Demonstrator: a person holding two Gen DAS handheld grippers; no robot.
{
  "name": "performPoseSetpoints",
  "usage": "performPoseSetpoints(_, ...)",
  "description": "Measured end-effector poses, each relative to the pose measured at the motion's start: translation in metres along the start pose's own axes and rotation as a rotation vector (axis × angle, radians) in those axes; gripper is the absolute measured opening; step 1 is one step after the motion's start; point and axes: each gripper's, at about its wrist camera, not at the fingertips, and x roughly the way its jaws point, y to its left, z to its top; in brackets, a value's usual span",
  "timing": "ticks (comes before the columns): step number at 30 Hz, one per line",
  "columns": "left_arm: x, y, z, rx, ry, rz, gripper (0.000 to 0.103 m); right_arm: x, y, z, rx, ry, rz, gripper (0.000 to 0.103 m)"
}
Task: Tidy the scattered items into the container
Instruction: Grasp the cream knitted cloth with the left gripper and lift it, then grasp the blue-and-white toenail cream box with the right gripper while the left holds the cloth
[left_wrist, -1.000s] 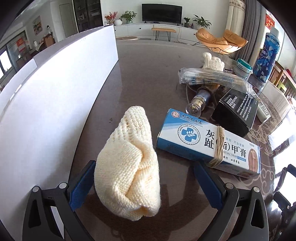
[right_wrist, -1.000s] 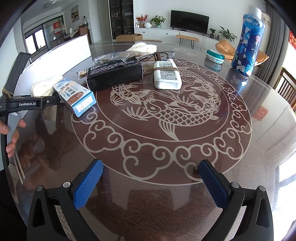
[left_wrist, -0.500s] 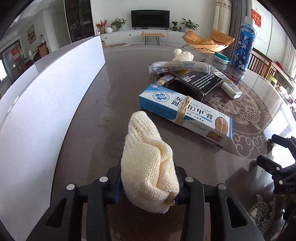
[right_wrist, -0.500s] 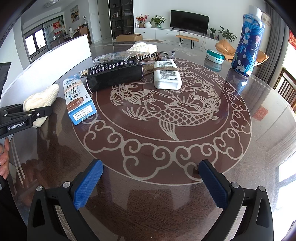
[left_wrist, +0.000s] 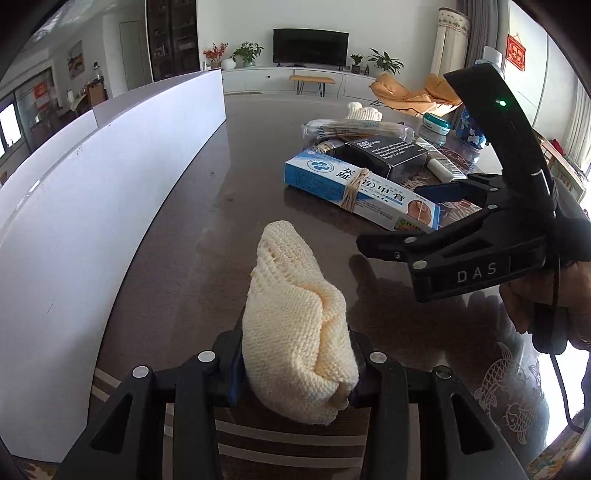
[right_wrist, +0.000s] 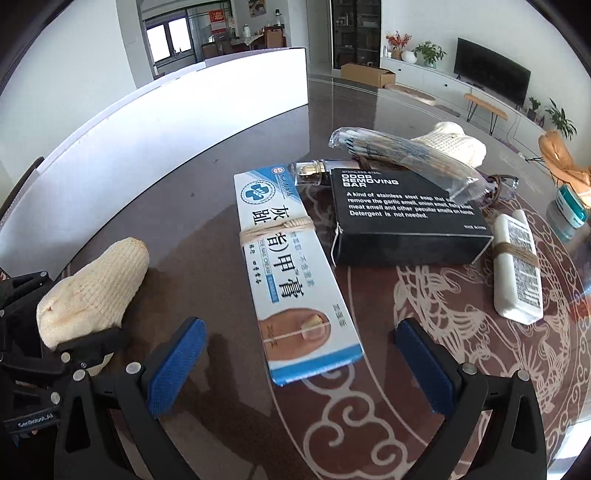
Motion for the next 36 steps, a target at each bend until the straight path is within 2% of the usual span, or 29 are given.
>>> performPoseSetpoints(1, 0.0, 0.0, 0.0, 0.0, -0.003, 0.0, 0.04, 0.005, 0.005, 0.005, -0.028, 0.004, -0.01, 0.103)
performPoseSetpoints(3, 0.0, -0.001, -0.001, 0.001, -0.012, 0.002, 0.04, 0.008, 0.012, 0.01, -0.045, -0.012, 0.002, 0.096)
performPoseSetpoints(5, 0.0, -0.002, -0.001, 0.008, -0.018, 0.008, 0.04, 0.004, 0.015, 0.011, -0.035, -0.033, 0.0, 0.07)
performPoseSetpoints(6, 0.001, -0.003, 0.0, 0.012, -0.019, 0.012, 0.04, 0.001, 0.014, 0.009, -0.022, -0.043, -0.003, 0.061)
performPoseSetpoints(7, 0.001, -0.004, 0.0, 0.015, -0.02, 0.013, 0.04, -0.002, 0.013, 0.006, -0.007, -0.052, 0.001, 0.044)
performPoseSetpoints(13, 0.002, -0.015, -0.001, 0.05, -0.022, -0.015, 0.04, -0.033, -0.003, -0.039, 0.056, -0.091, -0.018, 0.042)
performPoseSetpoints(16, 0.003, -0.027, 0.0, 0.065, -0.023, -0.033, 0.04, -0.055, -0.019, -0.072, 0.117, -0.095, -0.065, 0.042)
performPoseSetpoints(22, 0.008, -0.068, 0.006, 0.112, -0.008, -0.099, 0.04, -0.098, -0.064, -0.127, 0.348, -0.113, -0.185, 0.042)
performPoseSetpoints(25, 0.014, -0.092, 0.012, 0.159, -0.002, -0.094, 0.04, -0.109, -0.074, -0.14, 0.409, -0.121, -0.213, 0.042)
performPoseSetpoints(27, 0.018, -0.099, 0.018, 0.16, 0.003, -0.094, 0.041, -0.108, -0.074, -0.137, 0.401, -0.114, -0.229, 0.042)
performPoseSetpoints(30, 0.023, -0.102, 0.025, 0.143, 0.013, -0.093, 0.053, -0.1, -0.07, -0.129, 0.384, -0.102, -0.247, 0.049)
performPoseSetpoints(31, 0.025, -0.103, 0.026, 0.145, 0.018, -0.091, 0.066, -0.097, -0.069, -0.127, 0.385, -0.103, -0.238, 0.06)
performPoseSetpoints(32, 0.027, -0.104, 0.026, 0.15, 0.02, -0.071, 0.07, -0.096, -0.068, -0.126, 0.388, -0.098, -0.238, 0.075)
performPoseSetpoints(33, 0.028, -0.103, 0.025, 0.148, 0.014, -0.055, 0.079, -0.093, -0.068, -0.126, 0.389, -0.087, -0.25, 0.08)
performPoseSetpoints(34, 0.03, -0.099, 0.025, 0.134, 0.013, -0.056, 0.088, -0.092, -0.069, -0.126, 0.395, -0.084, -0.259, 0.081)
performPoseSetpoints(36, 0.031, -0.093, 0.025, 0.108, 0.014, -0.06, 0.092, -0.094, -0.07, -0.128, 0.406, -0.093, -0.246, 0.081)
